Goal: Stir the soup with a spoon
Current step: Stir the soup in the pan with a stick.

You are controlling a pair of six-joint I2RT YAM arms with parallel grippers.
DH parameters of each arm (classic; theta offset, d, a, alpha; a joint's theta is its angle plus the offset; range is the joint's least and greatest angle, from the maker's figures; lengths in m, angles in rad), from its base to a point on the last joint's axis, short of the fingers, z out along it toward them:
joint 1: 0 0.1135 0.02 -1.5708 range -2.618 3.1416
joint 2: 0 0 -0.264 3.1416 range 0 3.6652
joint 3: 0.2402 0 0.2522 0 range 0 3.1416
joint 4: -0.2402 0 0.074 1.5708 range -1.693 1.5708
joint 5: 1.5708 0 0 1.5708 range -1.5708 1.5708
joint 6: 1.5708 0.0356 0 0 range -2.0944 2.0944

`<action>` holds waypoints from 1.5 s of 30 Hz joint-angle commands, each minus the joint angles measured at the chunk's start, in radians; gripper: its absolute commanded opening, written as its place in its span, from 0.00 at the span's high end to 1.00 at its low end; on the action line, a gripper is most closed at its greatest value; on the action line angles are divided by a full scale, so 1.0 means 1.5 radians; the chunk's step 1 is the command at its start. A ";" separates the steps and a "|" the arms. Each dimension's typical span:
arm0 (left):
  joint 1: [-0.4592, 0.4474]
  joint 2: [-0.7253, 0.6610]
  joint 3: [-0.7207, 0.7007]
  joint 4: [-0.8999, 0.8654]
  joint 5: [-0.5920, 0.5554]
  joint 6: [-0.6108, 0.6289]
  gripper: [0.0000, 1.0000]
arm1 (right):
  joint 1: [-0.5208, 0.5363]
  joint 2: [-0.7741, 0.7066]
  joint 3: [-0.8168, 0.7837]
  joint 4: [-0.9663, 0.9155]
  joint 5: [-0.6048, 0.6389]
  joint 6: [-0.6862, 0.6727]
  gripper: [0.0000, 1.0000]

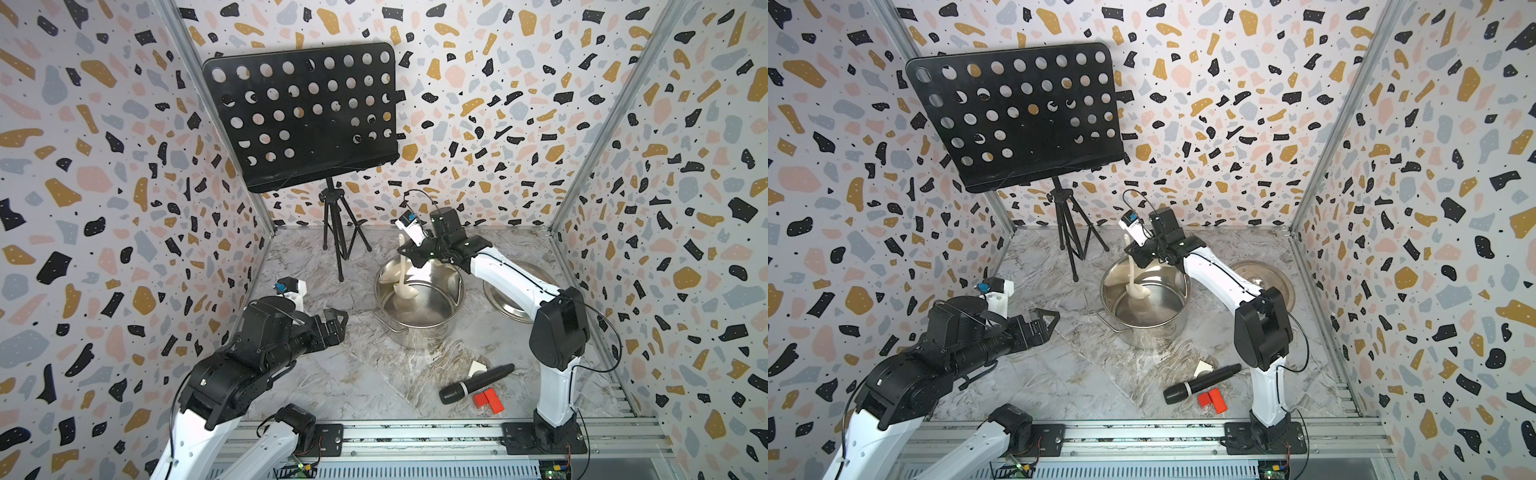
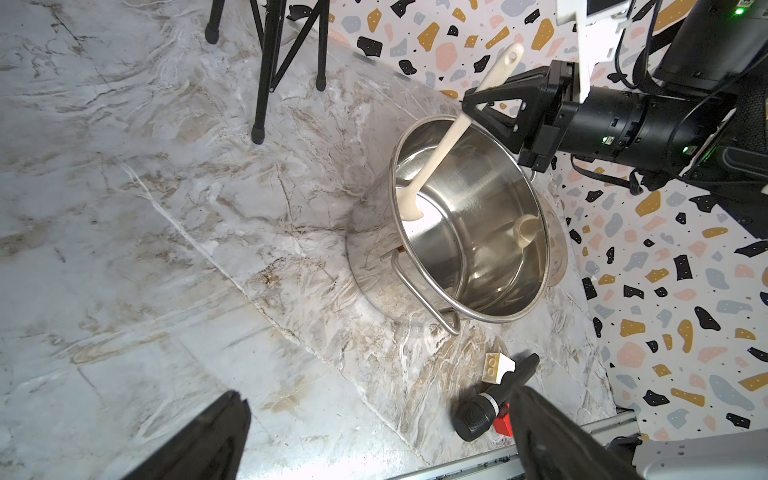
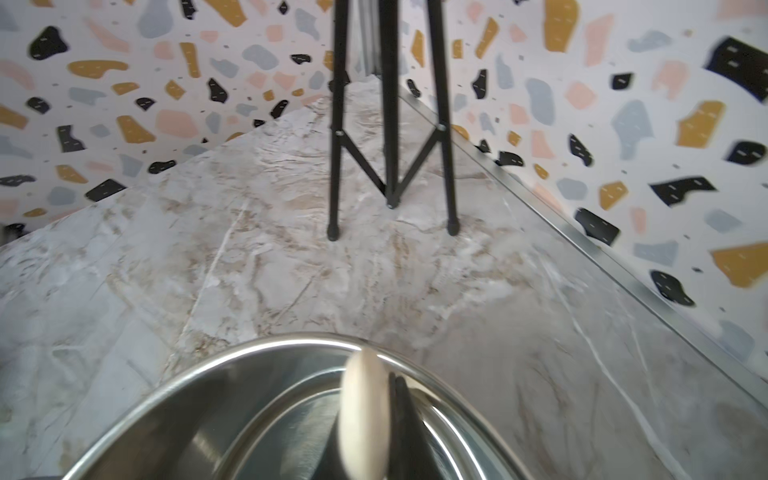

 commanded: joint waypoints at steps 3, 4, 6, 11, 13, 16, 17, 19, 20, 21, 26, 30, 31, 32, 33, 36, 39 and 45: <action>0.000 -0.012 -0.007 0.001 -0.014 -0.005 0.01 | -0.053 -0.082 -0.048 -0.005 0.021 0.027 1.00; -0.001 -0.013 -0.008 0.001 -0.014 -0.005 0.00 | -0.065 -0.100 -0.069 -0.002 0.019 0.031 1.00; -0.001 -0.014 -0.011 0.003 -0.013 -0.006 0.01 | -0.094 -0.137 -0.122 0.009 0.007 0.041 1.00; -0.001 -0.008 -0.018 0.017 -0.010 -0.004 0.01 | -0.125 -0.228 -0.213 -0.016 -0.049 0.024 1.00; 0.000 -0.003 -0.017 0.023 -0.008 0.000 0.01 | -0.125 -0.258 -0.245 -0.038 -0.072 0.010 1.00; 0.000 0.007 -0.012 0.029 -0.006 0.006 0.00 | -0.123 -0.306 -0.300 -0.052 -0.116 0.018 1.00; 0.000 0.009 -0.012 0.030 -0.005 0.007 0.00 | -0.120 -0.325 -0.321 -0.050 -0.127 0.021 1.00; -0.001 0.012 -0.012 0.034 -0.004 0.010 0.00 | -0.110 -0.360 -0.356 -0.046 -0.136 0.020 1.00; -0.001 0.013 -0.013 0.037 -0.004 0.011 0.00 | -0.102 -0.376 -0.370 -0.044 -0.139 0.020 1.00; 0.000 0.014 -0.014 0.040 -0.003 0.011 0.00 | -0.090 -0.389 -0.379 -0.041 -0.141 0.020 1.00; 0.000 0.021 -0.015 0.050 0.003 0.014 0.01 | -0.008 -0.400 -0.377 -0.027 -0.115 0.006 1.00; 0.000 0.020 -0.014 0.048 0.004 0.014 0.00 | 0.063 -0.349 -0.332 -0.008 -0.086 -0.014 1.00; 0.000 0.018 -0.014 0.047 0.004 0.014 0.00 | 0.076 -0.331 -0.318 0.002 -0.087 -0.015 1.00; -0.001 0.015 -0.015 0.044 0.003 0.013 0.01 | 0.087 -0.311 -0.303 0.009 -0.089 -0.014 1.00; -0.001 0.013 -0.016 0.043 0.002 0.013 0.00 | 0.096 -0.287 -0.285 0.013 -0.089 -0.015 1.00; 0.000 0.005 -0.017 0.035 0.000 0.009 0.00 | 0.104 -0.210 -0.219 0.016 -0.074 -0.018 1.00; -0.001 0.000 -0.016 0.028 0.003 0.003 0.01 | 0.104 -0.154 -0.160 0.009 -0.037 -0.036 1.00; -0.001 -0.003 -0.011 0.018 0.004 -0.006 0.01 | 0.083 -0.066 -0.049 -0.002 0.029 -0.025 1.00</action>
